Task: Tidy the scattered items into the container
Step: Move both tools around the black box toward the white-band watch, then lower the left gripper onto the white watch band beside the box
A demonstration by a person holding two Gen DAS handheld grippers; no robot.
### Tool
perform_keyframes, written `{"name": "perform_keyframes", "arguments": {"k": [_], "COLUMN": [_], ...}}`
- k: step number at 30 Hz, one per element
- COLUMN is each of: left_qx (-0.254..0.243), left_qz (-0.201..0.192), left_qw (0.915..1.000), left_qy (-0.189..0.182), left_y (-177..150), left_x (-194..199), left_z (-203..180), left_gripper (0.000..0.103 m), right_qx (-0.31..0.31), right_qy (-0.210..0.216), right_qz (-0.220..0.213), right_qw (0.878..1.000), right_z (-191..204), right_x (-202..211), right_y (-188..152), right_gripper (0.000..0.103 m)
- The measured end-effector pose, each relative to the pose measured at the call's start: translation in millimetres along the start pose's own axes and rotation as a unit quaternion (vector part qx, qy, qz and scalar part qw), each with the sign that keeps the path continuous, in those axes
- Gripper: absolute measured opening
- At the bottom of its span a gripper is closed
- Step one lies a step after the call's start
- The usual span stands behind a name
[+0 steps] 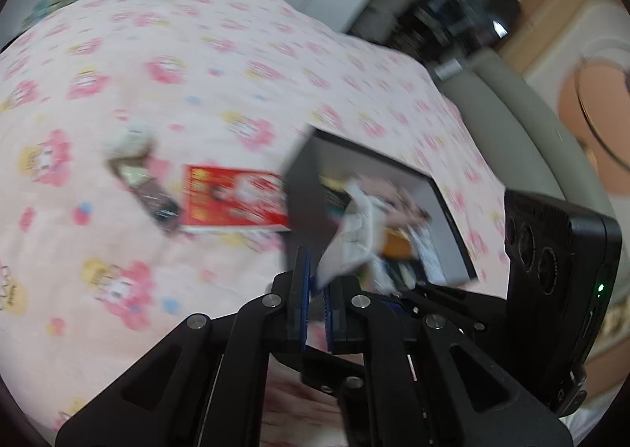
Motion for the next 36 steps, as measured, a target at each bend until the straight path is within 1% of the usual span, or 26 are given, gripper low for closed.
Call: {"name": "perform_keyframes", "arguments": {"k": [3,6,10,13,16,18,19,20,22,24,28,29,30,31,32,33,34,36], "left_qx": [-0.031,-0.061,-0.082,-0.107,-0.109,-0.1,-0.094,-0.093,-0.095,-0.089,-0.052,-0.042,-0.032,-0.024,-0.014,-0.001,0.013,0.033], "left_qz": [0.036,0.07,0.124,0.125,0.14,0.144,0.152,0.159,0.167,0.17,0.164,0.165,0.172,0.185,0.205,0.224,0.232,0.235], "left_qw": [0.9987,0.9954,0.9884,0.986,0.9836,0.9831,0.9816,0.9803,0.9789,0.9792,0.9844,0.9851,0.9846,0.9822,0.9776,0.9728,0.9708,0.9702], "left_qy": [-0.017,-0.019,-0.029,-0.027,-0.03,-0.052,-0.066,-0.071,-0.071,-0.066,-0.037,-0.023,-0.001,0.023,0.046,0.06,0.059,0.048], "left_y": [-21.3,-44.6,-72.7,-93.0,-107.8,-110.8,-113.4,-115.0,-116.4,-116.6,-116.7,-117.3,-119.4,-122.6,-127.3,-132.4,-135.7,-139.0], "left_x": [-26.9,-61.3,-113.4,-141.4,-162.4,-166.0,-168.1,-169.5,-171.5,-171.0,-159.8,-156.7,-154.2,-153.6,-154.5,-155.9,-156.4,-156.7], "left_z": [-44.8,-81.4,-114.5,-133.4,-143.0,-148.2,-151.6,-153.2,-153.8,-149.5,-126.4,-118.3,-108.6,-100.1,-91.9,-84.6,-80.3,-76.4], "left_gripper": [0.004,0.004,0.004,0.004,0.004,0.005,0.01,0.021,0.03,0.031,0.031,0.031,0.031,0.031,0.031,0.031,0.031,0.031], "right_qx": [-0.022,-0.058,-0.118,-0.159,-0.184,-0.207,-0.219,-0.229,-0.24,-0.239,-0.249,-0.252,-0.255,-0.257,-0.26,-0.261,-0.265,-0.286], "right_qy": [-0.026,-0.029,-0.062,-0.078,-0.114,-0.116,-0.108,-0.103,-0.102,-0.107,-0.106,-0.107,-0.105,-0.103,-0.104,-0.105,-0.104,-0.087], "right_qz": [-0.009,-0.001,-0.001,0.007,0.024,0.029,0.029,0.028,0.027,0.022,0.022,0.022,0.019,0.015,0.013,0.01,0.009,0.007], "right_qw": [0.999,0.998,0.991,0.984,0.976,0.971,0.969,0.968,0.965,0.965,0.962,0.962,0.961,0.961,0.96,0.959,0.959,0.954], "right_z": [-27.6,-59.6,-106.7,-138.6,-168.0,-183.3,-189.3,-194.3,-201.4,-204.1,-208.3,-209.6,-211.0,-212.6,-214.7,-216.1,-217.4,-221.8], "right_x": [18.2,22.4,27.2,27.7,25.9,27.1,27.8,28.0,28.3,28.0,22.3,21.2,21.4,22.4,23.7,25.4,27.1,30.0], "right_y": [-29.5,-58.7,-93.4,-116.9,-140.3,-153.5,-158.3,-161.8,-165.6,-166.0,-168.4,-169.5,-170.2,-170.2,-170.2,-170.0,-169.9,-170.4], "right_gripper": [0.054,0.054,0.054,0.054,0.054,0.054,0.054,0.054,0.054,0.054,0.054,0.053,0.051,0.049,0.046,0.045,0.045,0.045]}}
Point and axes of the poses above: each gripper's, at about its wrist camera, not at the fingertips, and x roughly against the way its jaws point, z to its left, y to its top, the point moved 5 cm from there along -x, roughly the way its jaws point, and after that the axes turned 8 degrees about -y, right-handed, at the moved point
